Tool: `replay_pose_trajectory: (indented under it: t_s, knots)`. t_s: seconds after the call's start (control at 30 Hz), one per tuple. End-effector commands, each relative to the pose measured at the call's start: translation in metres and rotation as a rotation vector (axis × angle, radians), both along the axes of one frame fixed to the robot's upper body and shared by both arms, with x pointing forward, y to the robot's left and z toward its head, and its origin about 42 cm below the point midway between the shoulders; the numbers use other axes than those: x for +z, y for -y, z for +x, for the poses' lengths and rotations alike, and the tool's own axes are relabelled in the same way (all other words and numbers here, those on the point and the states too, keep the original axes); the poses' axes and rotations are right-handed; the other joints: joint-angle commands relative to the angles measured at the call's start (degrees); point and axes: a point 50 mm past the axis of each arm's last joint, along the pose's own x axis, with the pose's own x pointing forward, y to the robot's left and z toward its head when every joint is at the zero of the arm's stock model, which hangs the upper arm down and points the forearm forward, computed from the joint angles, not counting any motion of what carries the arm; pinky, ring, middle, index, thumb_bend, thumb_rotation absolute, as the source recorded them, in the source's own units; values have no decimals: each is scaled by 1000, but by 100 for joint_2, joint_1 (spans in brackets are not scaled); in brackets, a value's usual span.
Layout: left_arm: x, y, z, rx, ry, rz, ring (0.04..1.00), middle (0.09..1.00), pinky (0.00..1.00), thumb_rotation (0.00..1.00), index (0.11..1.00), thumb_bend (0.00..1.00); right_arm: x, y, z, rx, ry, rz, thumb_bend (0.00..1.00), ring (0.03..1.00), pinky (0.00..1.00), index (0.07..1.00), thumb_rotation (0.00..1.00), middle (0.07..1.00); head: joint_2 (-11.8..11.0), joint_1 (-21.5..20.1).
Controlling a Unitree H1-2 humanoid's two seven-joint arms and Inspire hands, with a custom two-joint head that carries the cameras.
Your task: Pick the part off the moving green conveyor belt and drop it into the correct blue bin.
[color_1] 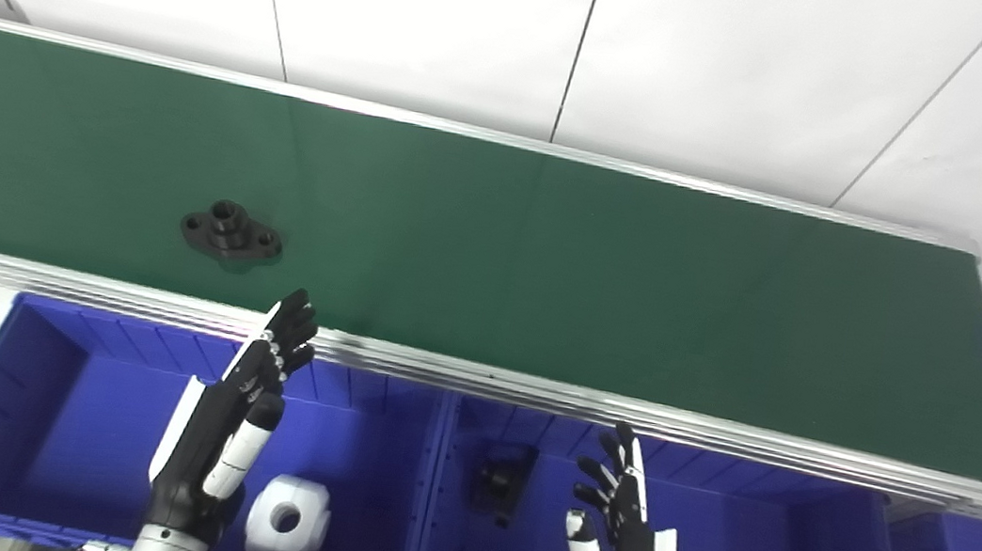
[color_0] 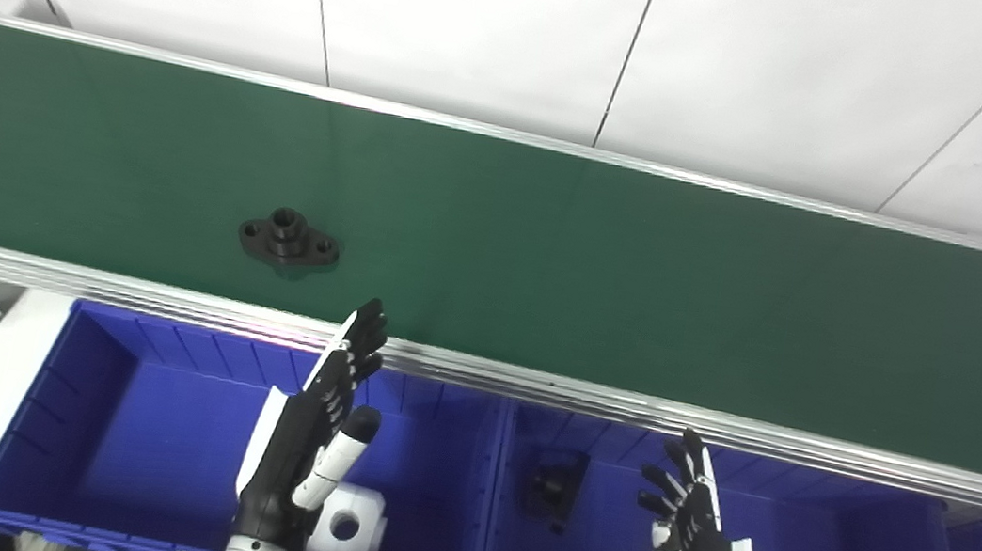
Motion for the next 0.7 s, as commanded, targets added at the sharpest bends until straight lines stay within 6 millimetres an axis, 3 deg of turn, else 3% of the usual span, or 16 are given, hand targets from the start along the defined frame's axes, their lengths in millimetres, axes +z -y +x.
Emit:
replay_pose_trajectory:
  t_s: [0.0,0.1,0.23,0.3,0.4,0.53,0.67]
  knots:
    - [9,18,4,-2,54,-49,947,947,933,847,932,796,7,4,3,13,73,6,809,826,733,974,1000,927,-36,56]
    - [8,22,5,-2,55,-53,946,945,928,833,931,770,8,8,5,18,86,8,779,839,737,975,983,938,-69,126]
    - [6,24,6,-2,57,-60,938,942,917,818,930,753,21,8,9,12,149,-5,751,829,744,962,873,901,-89,76]
    - [4,23,7,-4,59,-55,941,944,917,827,930,753,34,8,15,17,203,-32,760,777,698,912,777,822,-113,21]
    - [3,22,8,-10,60,-51,943,945,913,823,926,746,53,8,26,59,280,-120,766,759,670,885,627,811,-152,-16]
    - [-3,21,8,-12,60,-45,934,944,905,820,931,748,82,4,57,110,357,-283,877,754,630,866,522,831,-342,-40]
    - [-6,22,10,-12,58,-48,934,942,908,826,932,756,104,0,90,129,407,-392,913,719,577,862,480,833,-412,-43]
